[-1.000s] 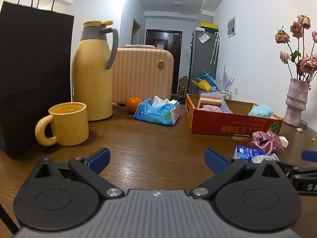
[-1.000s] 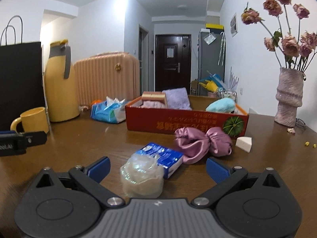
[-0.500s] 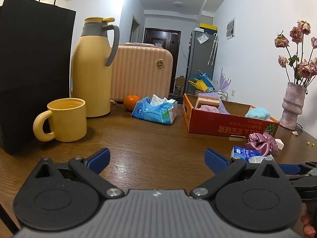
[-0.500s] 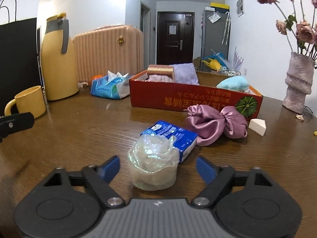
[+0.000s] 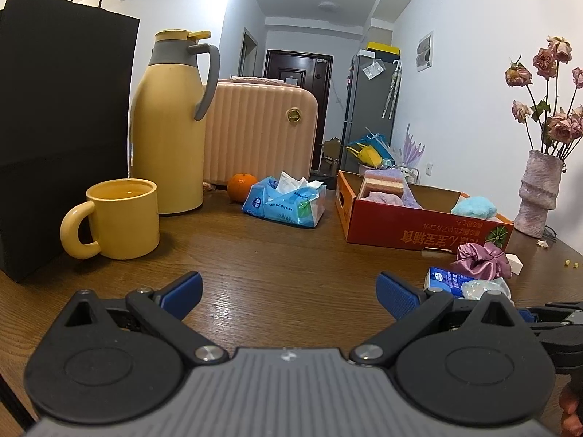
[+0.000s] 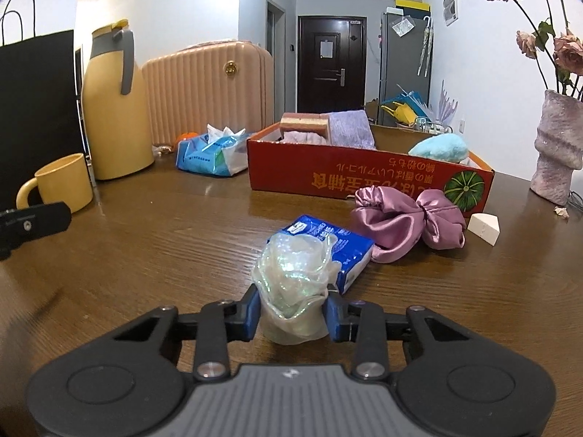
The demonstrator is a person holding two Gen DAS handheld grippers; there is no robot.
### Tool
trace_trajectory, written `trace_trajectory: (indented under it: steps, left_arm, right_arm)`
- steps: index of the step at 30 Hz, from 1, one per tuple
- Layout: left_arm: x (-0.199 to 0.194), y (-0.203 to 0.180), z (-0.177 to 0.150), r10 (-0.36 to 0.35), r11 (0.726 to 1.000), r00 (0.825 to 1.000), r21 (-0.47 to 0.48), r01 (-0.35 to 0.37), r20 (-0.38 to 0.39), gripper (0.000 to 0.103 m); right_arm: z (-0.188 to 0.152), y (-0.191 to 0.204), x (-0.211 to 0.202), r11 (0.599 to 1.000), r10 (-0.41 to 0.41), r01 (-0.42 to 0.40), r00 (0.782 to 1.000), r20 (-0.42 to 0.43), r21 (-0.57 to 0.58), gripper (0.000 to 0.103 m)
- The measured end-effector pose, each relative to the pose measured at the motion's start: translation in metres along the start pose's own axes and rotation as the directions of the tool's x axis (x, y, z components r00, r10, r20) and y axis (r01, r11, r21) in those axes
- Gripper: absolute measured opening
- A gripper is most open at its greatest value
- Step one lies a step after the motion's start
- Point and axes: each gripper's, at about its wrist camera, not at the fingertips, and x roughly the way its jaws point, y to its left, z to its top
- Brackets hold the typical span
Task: Organize soft objects
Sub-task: 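Grasp the clear plastic bag with the right gripper while the left gripper approaches the tissue pack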
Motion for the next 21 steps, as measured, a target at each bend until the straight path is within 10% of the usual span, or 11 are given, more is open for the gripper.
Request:
trace_trajectory:
  steps: [21]
  left_arm:
    - [0.024,-0.026,0.008,0.019,1.000,0.999,0.010,-0.019,-0.044,0.103]
  right_arm:
    - [0.009,-0.044,-0.019,0.999,-0.010,0.005,0.994,0.107,0.042,0.035]
